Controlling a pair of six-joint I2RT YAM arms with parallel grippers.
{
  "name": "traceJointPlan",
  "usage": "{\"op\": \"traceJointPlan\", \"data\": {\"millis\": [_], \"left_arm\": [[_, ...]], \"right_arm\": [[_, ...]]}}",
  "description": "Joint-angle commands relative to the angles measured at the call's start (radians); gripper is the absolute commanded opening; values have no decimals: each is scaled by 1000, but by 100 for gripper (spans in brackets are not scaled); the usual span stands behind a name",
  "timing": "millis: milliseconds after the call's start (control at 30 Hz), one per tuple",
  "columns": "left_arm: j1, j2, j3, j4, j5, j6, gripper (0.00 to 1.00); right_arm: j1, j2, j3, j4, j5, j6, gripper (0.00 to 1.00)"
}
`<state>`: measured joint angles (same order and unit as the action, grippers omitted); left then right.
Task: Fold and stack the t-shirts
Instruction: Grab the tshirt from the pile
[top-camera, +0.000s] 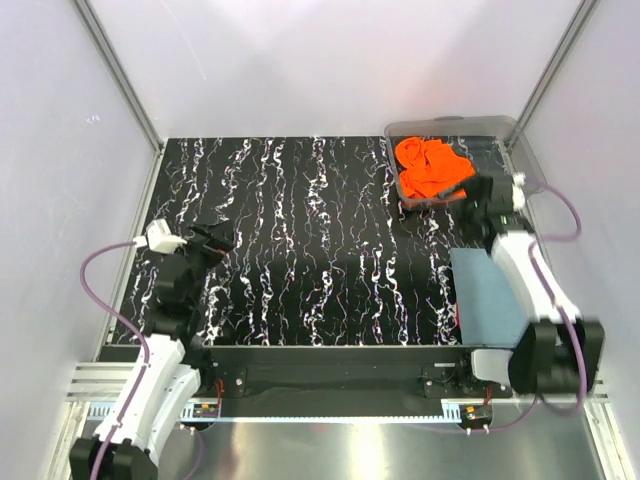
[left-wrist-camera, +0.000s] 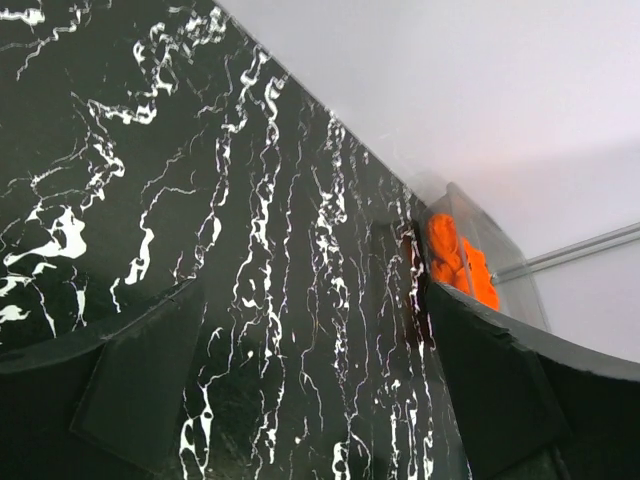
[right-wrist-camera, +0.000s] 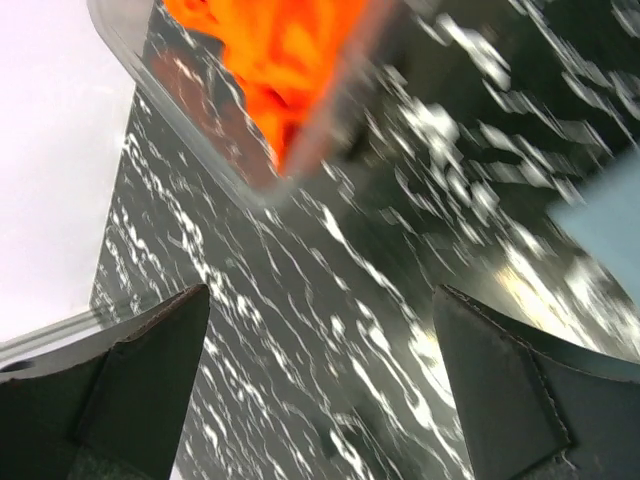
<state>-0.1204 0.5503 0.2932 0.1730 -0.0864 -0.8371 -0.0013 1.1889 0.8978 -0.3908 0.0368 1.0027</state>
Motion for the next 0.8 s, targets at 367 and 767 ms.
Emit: {"op": "traceJointPlan", "data": {"millis": [367,767], "left_arm": [[2,88,179,-33,-44,102,99],[119,86,198,-33,278,10,99]], "right_arm": [[-66,768,950,-129,-106,-212,100],[-55,1244,1471,-327,44,-315,91]]}}
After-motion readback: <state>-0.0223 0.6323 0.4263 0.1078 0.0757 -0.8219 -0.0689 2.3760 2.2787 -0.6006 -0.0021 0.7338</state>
